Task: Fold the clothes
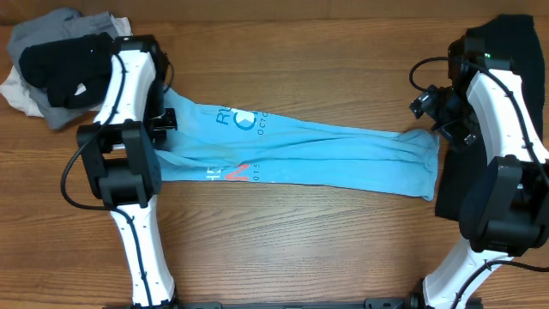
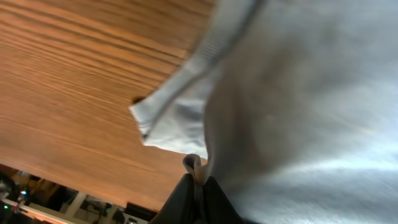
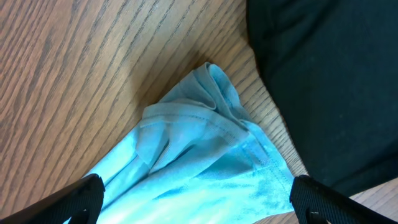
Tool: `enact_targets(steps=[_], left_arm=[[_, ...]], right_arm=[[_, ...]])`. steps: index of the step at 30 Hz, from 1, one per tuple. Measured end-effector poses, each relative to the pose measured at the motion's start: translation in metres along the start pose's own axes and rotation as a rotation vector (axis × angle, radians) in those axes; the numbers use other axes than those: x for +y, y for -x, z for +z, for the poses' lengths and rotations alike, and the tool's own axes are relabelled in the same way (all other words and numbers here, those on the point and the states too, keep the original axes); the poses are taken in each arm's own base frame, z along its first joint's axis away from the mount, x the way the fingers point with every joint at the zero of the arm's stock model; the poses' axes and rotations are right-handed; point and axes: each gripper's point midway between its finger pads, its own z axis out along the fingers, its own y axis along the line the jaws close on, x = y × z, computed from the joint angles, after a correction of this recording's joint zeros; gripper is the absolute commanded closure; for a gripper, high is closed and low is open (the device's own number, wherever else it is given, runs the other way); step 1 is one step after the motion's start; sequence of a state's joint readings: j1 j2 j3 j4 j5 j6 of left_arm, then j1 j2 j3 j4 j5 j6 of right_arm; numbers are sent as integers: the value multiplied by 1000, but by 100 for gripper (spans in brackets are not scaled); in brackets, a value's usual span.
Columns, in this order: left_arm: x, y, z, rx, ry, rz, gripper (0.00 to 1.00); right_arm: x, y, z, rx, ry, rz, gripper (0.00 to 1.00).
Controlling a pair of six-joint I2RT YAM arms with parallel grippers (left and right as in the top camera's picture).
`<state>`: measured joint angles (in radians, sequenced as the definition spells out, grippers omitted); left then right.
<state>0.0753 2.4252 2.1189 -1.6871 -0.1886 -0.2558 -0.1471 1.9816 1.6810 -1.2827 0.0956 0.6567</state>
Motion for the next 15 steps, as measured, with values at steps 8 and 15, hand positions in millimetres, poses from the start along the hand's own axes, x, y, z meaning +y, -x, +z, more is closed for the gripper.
enact_targets(steps=[8,15], left_arm=[[20,3,4,13,-12,-46,42],[20,3,5,15,-17,-41,69]], right_arm=[[1,0,0,2,3,-2,0],[3,0,0,1,15,-2,0]])
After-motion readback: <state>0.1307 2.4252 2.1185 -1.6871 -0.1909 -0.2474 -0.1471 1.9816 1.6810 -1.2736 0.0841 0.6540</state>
